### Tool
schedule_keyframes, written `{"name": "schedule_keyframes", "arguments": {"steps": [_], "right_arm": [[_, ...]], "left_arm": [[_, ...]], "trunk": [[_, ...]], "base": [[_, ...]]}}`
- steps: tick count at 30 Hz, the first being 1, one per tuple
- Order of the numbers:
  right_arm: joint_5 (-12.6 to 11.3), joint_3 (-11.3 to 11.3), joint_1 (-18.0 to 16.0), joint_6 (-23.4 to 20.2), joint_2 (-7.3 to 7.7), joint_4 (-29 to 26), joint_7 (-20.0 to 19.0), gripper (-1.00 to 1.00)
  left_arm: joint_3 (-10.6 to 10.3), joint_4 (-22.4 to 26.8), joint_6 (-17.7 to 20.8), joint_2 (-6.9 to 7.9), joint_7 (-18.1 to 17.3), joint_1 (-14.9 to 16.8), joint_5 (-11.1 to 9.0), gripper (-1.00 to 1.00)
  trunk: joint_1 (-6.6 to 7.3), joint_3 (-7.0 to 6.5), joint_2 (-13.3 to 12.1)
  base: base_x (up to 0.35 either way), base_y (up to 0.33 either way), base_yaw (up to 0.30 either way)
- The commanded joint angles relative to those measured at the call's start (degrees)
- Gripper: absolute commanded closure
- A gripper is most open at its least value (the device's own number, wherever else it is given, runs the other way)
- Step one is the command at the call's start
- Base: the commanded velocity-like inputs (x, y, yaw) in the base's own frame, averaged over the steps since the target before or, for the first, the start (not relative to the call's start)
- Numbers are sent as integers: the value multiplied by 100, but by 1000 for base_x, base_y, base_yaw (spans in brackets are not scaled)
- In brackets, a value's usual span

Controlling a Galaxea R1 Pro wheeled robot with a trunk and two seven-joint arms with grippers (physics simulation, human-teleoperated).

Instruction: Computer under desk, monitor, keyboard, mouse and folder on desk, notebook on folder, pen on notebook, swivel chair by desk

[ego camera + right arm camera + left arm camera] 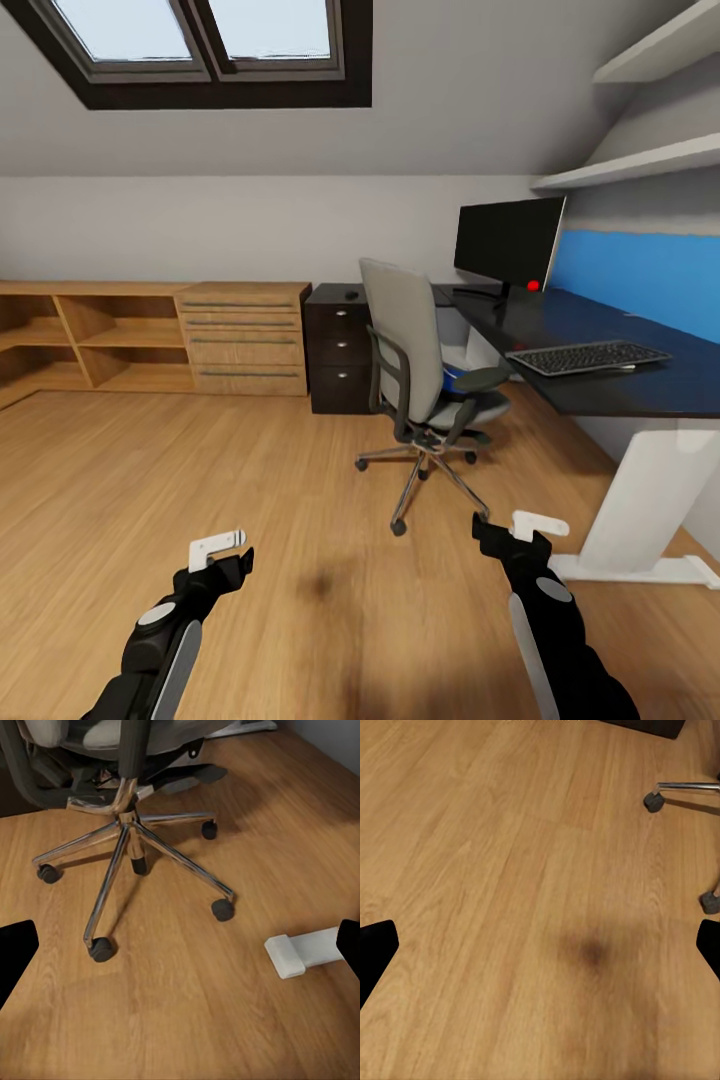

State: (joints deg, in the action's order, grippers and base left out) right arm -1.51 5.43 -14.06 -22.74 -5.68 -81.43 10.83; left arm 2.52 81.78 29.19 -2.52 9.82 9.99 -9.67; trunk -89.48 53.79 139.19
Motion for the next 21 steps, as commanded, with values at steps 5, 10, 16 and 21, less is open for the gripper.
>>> {"name": "schedule_keyframes", "arguments": {"steps": [5,10,16,21], "right_arm": [[-13,11,-3,-24,-3,-14,27,-100],[-2,6,-3,-3,4,1,17,-100],[80,-28,-33,12,4,202,12,-100],[365,-7,-762,274,102,1084,18,-100]], "left_arm": [[-14,116,37,-6,35,-14,-67,-100],[-15,127,37,-8,31,-15,-70,-100],[-63,126,32,-6,14,-15,-74,-100],[-133,127,30,-4,12,-15,-73,-100]], "trunk": [[-109,96,205],[-175,150,325],[-175,150,325],[-175,150,325]], "base": [[0,0,0],[0,0,0],[0,0,0],[0,0,0]]}}
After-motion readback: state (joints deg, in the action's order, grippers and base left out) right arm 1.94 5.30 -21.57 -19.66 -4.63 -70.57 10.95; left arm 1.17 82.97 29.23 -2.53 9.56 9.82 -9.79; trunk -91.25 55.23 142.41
